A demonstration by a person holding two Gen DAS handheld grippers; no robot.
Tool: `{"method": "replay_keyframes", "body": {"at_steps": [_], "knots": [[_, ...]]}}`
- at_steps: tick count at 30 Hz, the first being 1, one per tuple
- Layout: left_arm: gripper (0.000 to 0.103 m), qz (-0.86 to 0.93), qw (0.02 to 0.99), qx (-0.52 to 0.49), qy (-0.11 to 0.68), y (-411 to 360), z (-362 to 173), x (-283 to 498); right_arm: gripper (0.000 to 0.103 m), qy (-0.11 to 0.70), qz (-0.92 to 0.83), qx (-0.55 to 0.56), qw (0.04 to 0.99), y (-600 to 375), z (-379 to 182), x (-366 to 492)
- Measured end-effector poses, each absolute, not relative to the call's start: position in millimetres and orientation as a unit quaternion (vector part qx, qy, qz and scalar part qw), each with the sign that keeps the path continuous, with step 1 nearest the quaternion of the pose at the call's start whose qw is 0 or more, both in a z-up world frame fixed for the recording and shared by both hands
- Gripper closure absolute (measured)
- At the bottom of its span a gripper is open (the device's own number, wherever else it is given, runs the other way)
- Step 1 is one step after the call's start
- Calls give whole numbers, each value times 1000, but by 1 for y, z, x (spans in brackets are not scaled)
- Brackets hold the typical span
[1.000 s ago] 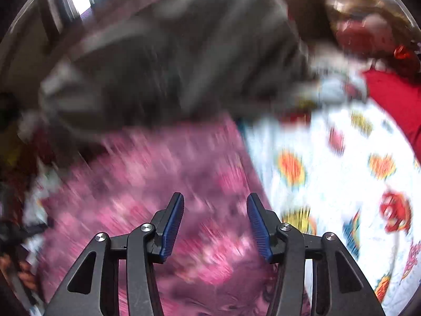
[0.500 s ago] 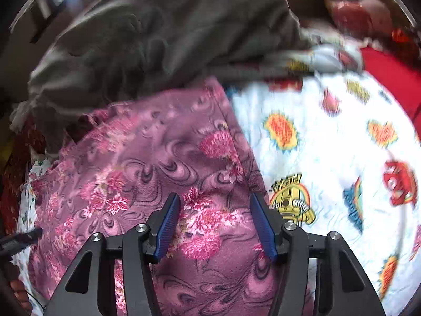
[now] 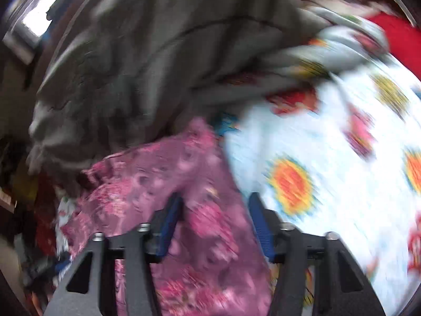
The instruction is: Fold small clothes
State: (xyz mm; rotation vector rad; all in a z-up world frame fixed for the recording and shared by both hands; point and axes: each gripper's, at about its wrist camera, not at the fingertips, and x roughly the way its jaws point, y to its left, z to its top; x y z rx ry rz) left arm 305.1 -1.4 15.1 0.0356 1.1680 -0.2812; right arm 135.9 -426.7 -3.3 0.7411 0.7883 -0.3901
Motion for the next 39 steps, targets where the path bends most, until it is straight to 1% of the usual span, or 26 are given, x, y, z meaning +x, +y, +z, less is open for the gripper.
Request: {"method": "replay_keyframes", "body": {"at_steps": [1,2,3,4,5,6,8,10,14,16,17,18,19,20,21,23,25,26,27,28,29,30,33,35,38,39], "knots": [[42,-121,826,21,550,0,10,310,94,363,-186,342,846,-431,2,137],[42,-111,825,21,554,2,2,316,95,351,-188,343,851,-432,5,136],[38,-108,823,17,558,6,-4,321,96,328,-198,347,856,-437,7,130],[32,-106,823,9,558,9,-10,325,97,326,-208,352,852,-442,3,128],[30,-102,827,2,553,12,-10,327,97,336,-213,357,845,-447,-4,129],[30,-101,827,0,554,12,-10,326,97,363,-213,365,830,-451,-18,131],[31,-103,823,4,559,12,-3,327,97,358,-214,367,832,-451,-18,126],[31,-124,824,3,553,13,8,320,89,352,-231,357,834,-446,-4,119],[31,-187,831,14,523,7,28,276,88,303,-216,326,869,-416,23,95],[31,-203,821,25,532,-1,20,259,83,323,-211,309,870,-401,16,90],[31,-207,812,36,545,-7,10,254,78,341,-213,306,863,-398,9,92],[30,-203,805,49,555,-12,1,249,78,376,-213,311,846,-397,-7,95],[30,-193,804,65,559,-15,-6,244,78,375,-212,317,845,-395,-10,90],[30,-189,814,67,544,-15,-3,238,78,361,-219,319,849,-395,-6,82],[31,-189,815,66,543,-14,1,234,78,364,-226,328,842,-394,1,78],[31,-209,805,38,554,-6,12,226,75,356,-229,343,838,-391,12,66],[31,-217,808,13,548,4,21,216,74,340,-224,337,849,-384,20,55],[31,-212,808,20,549,7,21,210,69,341,-225,330,851,-377,22,52],[31,-206,804,37,556,5,15,206,58,356,-227,324,847,-372,17,53],[31,-199,796,53,570,2,9,198,54,382,-227,320,837,-371,10,51],[31,-192,788,59,582,2,6,192,54,404,-228,315,828,-363,1,57],[32,-187,782,57,592,6,3,189,55,401,-236,300,832,-356,3,58],[32,-200,784,11,588,29,16,172,52,395,-233,295,838,-339,20,60],[32,-204,780,-48,589,55,25,160,52,391,-216,288,847,-325,27,59],[32,-206,761,-126,602,89,21,142,52,406,-192,256,856,-299,29,61],[32,-204,757,-135,605,95,17,141,52,413,-181,248,857,-288,25,68]]}}
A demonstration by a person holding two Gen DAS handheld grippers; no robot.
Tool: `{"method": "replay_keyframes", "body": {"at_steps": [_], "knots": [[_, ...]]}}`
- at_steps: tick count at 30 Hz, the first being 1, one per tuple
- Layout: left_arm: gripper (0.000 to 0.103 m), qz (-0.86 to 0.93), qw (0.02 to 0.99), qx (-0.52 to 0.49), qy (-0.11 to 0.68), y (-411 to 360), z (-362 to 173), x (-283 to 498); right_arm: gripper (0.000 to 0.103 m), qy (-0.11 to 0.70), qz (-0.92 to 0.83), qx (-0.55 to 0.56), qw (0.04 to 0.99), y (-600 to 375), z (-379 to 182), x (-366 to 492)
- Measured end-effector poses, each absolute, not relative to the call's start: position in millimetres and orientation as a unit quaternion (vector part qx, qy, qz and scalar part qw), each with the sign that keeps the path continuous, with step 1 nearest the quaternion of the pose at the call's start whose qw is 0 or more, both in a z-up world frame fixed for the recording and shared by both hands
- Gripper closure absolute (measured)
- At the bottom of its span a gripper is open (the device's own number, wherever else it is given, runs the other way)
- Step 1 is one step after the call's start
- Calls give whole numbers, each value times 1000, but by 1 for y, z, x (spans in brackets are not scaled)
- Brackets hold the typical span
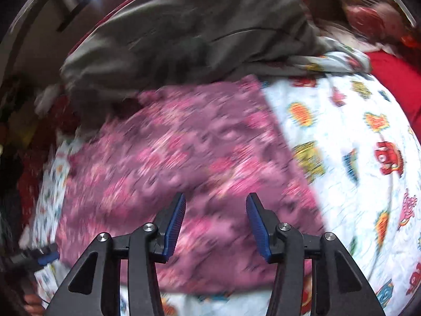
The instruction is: Fold small clothes
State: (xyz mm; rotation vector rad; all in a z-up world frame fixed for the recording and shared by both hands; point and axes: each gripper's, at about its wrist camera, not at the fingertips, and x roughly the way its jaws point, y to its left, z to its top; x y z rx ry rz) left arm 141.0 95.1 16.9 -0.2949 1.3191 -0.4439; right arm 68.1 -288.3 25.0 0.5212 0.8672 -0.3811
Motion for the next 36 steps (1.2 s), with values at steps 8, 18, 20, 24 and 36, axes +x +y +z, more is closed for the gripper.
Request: {"method": "replay_keyframes", "body": {"at_steps": [8,18,20,24,36], "knots": [[32,-190,724,-211,629,118,-17,138,53,450,-108,188,866,-215,17,94],[32,-193,701,-315,610,123,-25,165,53,450,-80,146,877,-185,34,136],[31,-194,696,-327,609,125,-26,166,53,451,-77,142,878,-181,35,142],[31,-200,686,-355,603,130,-27,166,53,456,-67,132,878,-173,33,156],[32,-245,648,-407,595,119,-31,163,53,466,-47,128,874,-162,31,186]]}}
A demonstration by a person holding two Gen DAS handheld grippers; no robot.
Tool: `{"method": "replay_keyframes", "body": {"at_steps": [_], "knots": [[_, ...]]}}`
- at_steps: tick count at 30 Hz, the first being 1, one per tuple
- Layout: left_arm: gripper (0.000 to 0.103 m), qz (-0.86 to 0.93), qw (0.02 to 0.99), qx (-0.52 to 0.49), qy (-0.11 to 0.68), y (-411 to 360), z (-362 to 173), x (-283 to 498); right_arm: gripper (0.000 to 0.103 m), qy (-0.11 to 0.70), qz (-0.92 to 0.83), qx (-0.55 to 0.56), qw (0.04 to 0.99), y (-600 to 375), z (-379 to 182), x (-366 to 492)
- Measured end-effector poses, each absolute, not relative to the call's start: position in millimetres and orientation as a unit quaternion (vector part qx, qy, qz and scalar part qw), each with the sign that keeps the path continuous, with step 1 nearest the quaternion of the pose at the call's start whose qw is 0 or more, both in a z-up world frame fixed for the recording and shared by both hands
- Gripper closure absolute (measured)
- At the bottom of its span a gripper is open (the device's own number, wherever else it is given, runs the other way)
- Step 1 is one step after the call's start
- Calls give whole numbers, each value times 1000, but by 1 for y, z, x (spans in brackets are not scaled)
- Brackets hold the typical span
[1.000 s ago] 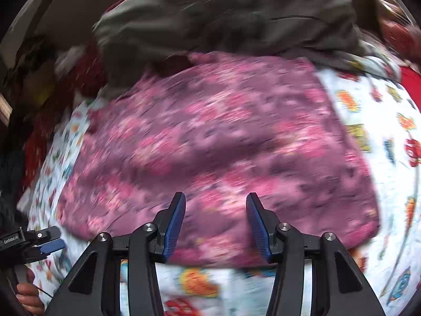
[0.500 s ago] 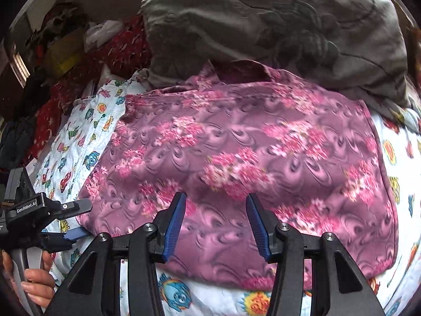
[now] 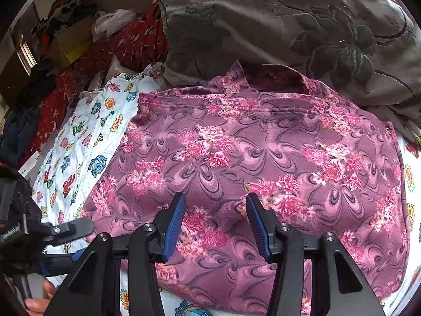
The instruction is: Fold small clothes
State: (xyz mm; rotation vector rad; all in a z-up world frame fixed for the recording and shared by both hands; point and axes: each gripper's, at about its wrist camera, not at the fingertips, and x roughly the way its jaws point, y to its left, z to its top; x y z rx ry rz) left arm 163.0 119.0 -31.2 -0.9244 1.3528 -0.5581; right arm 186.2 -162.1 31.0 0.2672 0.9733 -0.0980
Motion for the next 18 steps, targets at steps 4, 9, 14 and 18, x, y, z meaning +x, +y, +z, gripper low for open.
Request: {"method": "replay_keyframes", "body": {"at_steps": [4,9,14,18], "knots": [[46,-249,636,-438,584,127,-37,164,53,476,-35,118,871,-160,31,200],[82,-258,628,-439,588,128,-43,166,53,489,-11,98,866,-146,32,233],[82,-266,626,-440,587,128,-47,168,53,515,45,113,848,-121,31,279],[99,-268,656,-405,578,125,-40,166,53,544,73,97,831,-94,23,310]]}}
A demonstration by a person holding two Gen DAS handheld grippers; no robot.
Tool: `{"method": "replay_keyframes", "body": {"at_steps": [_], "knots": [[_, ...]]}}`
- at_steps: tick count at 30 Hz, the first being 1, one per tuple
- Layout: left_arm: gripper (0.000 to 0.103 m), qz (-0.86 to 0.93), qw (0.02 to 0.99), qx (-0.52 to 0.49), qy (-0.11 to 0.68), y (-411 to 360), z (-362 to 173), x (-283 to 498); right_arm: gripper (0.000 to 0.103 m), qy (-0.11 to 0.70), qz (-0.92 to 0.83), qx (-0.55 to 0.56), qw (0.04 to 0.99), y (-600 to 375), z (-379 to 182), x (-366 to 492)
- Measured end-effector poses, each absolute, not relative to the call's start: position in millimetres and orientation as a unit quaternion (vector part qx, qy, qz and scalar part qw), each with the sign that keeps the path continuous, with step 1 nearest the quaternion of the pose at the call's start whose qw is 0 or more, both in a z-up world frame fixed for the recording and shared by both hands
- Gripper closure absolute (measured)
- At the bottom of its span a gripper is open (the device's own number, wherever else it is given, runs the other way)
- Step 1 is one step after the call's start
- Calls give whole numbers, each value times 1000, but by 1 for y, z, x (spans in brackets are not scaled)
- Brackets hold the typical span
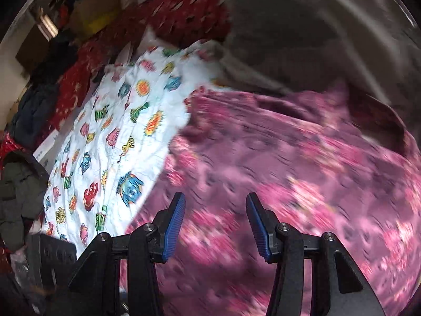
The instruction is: Fold small clothes
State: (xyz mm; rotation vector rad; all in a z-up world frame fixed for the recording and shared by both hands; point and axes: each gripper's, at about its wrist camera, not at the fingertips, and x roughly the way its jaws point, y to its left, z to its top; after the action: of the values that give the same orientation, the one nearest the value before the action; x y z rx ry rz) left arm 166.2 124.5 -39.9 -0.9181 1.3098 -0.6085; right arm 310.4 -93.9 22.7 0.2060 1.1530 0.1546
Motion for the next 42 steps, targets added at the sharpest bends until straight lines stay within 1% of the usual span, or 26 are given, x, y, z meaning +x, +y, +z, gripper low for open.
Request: {"method": "replay_keyframes", "body": {"at_steps": [3,7,8,9,10,11,16,18,22,25,29,31,32,34,36,42], "knots": [[100,-272,686,-372,563,120,-30,161,52,569,96,83,813,-75,14,325],[100,-276,723,-329,540,114,-20,154,51,582,108,58,804,-55,7,337],[100,-278,729,-323,536,113,-19,152,48,585,110,53,802,-51,7,340],[100,-280,731,-321,533,112,-19,152,41,590,113,50,798,-47,6,343],[100,-282,732,-319,531,112,-19,151,38,599,115,40,791,-41,4,346],[100,-285,732,-322,529,111,-18,152,37,604,111,28,788,-37,2,349],[100,-291,730,-327,525,112,-19,153,37,631,69,-72,769,-15,-12,359],[100,-293,724,-329,530,113,-21,155,40,631,61,-94,767,-11,-13,359],[99,-294,704,-344,548,115,-25,167,40,635,51,-79,767,-19,-11,360],[99,-295,696,-345,556,115,-26,174,37,638,46,-69,765,-25,-11,368],[99,-291,690,-351,562,119,-25,177,37,637,38,-90,765,-19,-16,380],[99,-287,690,-338,572,120,-25,177,37,636,38,-101,764,-18,-18,390],[98,-289,693,-324,576,119,-24,176,36,636,39,-104,764,-17,-18,390],[89,-287,699,-300,583,119,-25,175,37,634,45,-103,765,-20,-17,389],[84,-289,697,-293,587,124,-25,175,37,635,46,-95,765,-22,-14,383],[83,-297,663,-310,614,135,-37,183,37,635,47,-81,767,-27,-15,374]]}}
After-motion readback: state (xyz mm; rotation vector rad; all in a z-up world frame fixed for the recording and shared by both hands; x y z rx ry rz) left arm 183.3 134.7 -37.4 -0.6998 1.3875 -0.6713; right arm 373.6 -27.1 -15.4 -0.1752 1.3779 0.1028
